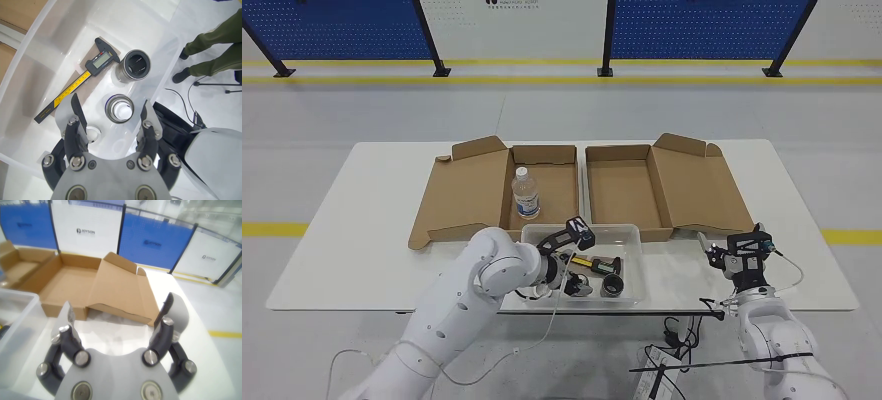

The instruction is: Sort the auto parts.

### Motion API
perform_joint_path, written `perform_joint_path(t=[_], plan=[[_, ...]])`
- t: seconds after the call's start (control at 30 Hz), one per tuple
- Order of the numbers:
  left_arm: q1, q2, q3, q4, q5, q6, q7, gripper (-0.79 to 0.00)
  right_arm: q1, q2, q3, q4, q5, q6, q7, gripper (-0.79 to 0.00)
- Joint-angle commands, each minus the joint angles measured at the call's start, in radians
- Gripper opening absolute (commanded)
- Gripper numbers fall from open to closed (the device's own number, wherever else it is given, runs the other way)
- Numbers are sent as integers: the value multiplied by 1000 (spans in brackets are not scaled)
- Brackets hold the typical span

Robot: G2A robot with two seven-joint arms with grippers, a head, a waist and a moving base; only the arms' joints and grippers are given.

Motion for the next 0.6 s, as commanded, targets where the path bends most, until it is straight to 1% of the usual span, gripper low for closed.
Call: perform_joint_path(t=[0.0, 0.1, 0.17, 0.2, 0.27, 0.33, 0.37, 0.47, 0.57], plan=[[-1, 1, 5, 3, 0, -2, 1, -169, 0, 0, 0, 0, 0, 0, 0, 0], [-5, 3, 11, 7, 2, -4, 3, -182, 0, 0, 0, 0, 0, 0, 0, 0], [-7, 4, 17, 11, 3, -6, 4, -209, 0, 0, 0, 0, 0, 0, 0, 0], [-8, 5, 19, 12, 3, -8, 4, -268, 0, 0, 0, 0, 0, 0, 0, 0], [-10, 6, 23, 15, 3, -8, 7, -308, 0, 0, 0, 0, 0, 0, 0, 0], [-11, 7, 28, 19, 4, -10, 9, -308, 0, 0, 0, 0, 0, 0, 0, 0], [-12, 7, 30, 21, 7, -10, 9, -280, 0, 0, 0, 0, 0, 0, 0, 0], [-15, 9, 37, 25, 8, -13, 11, -283, 0, 0, 0, 0, 0, 0, 0, 0], [-19, 10, 43, 29, 7, -13, 10, -259, 0, 0, 0, 0, 0, 0, 0, 0]])
